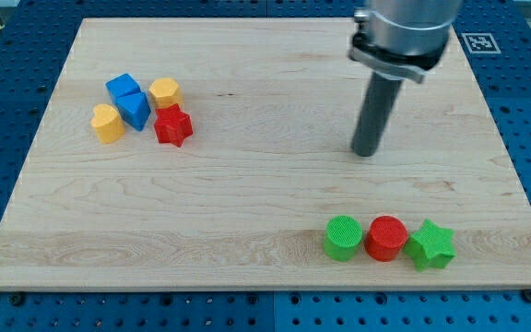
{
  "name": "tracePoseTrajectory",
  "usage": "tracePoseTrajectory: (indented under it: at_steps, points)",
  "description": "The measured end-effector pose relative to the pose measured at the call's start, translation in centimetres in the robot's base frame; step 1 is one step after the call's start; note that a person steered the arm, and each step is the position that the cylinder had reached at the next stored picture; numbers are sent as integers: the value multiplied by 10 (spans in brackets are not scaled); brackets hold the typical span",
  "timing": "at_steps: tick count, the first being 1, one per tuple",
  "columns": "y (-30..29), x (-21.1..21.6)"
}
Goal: Place your arm top left of the green circle
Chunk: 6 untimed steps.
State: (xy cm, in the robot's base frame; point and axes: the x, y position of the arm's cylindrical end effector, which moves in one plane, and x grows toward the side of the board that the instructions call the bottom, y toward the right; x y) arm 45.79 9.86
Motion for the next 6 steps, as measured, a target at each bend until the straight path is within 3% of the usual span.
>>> tracePoseTrajectory:
  at_steps: [3, 6]
  points:
    - [-70, 3]
    - [-102, 72]
